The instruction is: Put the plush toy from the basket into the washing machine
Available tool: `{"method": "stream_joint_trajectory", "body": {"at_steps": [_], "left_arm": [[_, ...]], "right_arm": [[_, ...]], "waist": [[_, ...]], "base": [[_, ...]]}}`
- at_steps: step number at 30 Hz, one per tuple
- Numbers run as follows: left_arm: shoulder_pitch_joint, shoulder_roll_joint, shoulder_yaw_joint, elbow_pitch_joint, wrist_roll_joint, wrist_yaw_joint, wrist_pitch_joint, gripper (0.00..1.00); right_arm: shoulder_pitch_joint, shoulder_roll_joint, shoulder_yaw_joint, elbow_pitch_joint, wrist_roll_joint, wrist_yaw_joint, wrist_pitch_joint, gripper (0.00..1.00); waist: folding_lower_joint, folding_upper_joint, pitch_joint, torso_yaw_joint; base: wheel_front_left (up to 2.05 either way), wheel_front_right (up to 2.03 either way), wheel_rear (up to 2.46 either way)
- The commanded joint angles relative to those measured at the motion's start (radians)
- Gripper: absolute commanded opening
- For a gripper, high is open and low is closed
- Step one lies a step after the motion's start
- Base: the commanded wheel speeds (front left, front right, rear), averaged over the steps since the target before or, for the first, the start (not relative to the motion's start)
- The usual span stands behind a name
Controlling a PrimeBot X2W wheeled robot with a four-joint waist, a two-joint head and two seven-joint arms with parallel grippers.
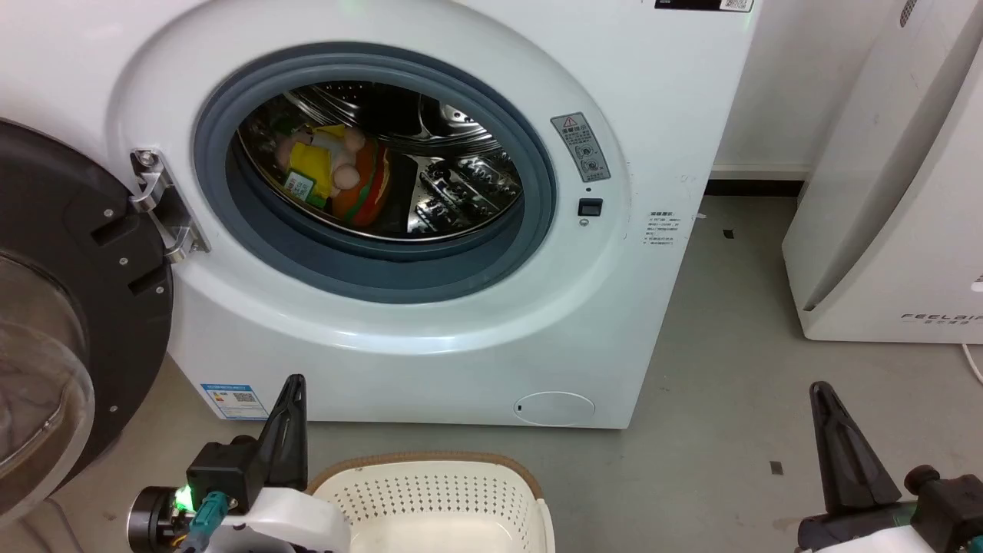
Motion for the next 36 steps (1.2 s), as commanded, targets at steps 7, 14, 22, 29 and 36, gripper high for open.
{"method": "stream_joint_trajectory", "body": {"at_steps": [7, 14, 22, 29, 36], "left_arm": [[0.008, 0.000, -0.001, -0.019, 0.008, 0.007, 0.018, 0.00], [0.010, 0.000, -0.002, -0.029, 0.011, 0.010, 0.032, 0.00], [0.012, 0.000, -0.003, -0.041, 0.015, 0.013, 0.049, 0.00], [0.014, 0.000, -0.004, -0.052, 0.019, 0.016, 0.063, 0.00], [0.016, 0.000, -0.005, -0.062, 0.022, 0.019, 0.077, 0.00]], "right_arm": [[-0.021, 0.000, 0.008, 0.008, -0.014, 0.000, 0.019, 0.00], [-0.027, 0.000, 0.012, 0.012, -0.018, 0.000, 0.033, 0.00], [-0.034, 0.000, 0.018, 0.017, -0.023, 0.000, 0.050, 0.00], [-0.041, 0.000, 0.022, 0.022, -0.028, 0.000, 0.064, 0.00], [-0.047, 0.000, 0.027, 0.026, -0.033, 0.000, 0.079, 0.00]], "waist": [[0.0000, -0.0001, -0.001, -0.002], [0.0000, -0.0001, -0.001, -0.004], [0.0000, -0.0001, -0.002, -0.006], [0.0000, -0.0001, -0.003, -0.008], [0.0000, -0.0001, -0.004, -0.010]], "base": [[0.00, 0.00, 0.00], [0.00, 0.00, 0.00], [0.00, 0.00, 0.00], [0.00, 0.00, 0.00], [0.00, 0.00, 0.00]]}}
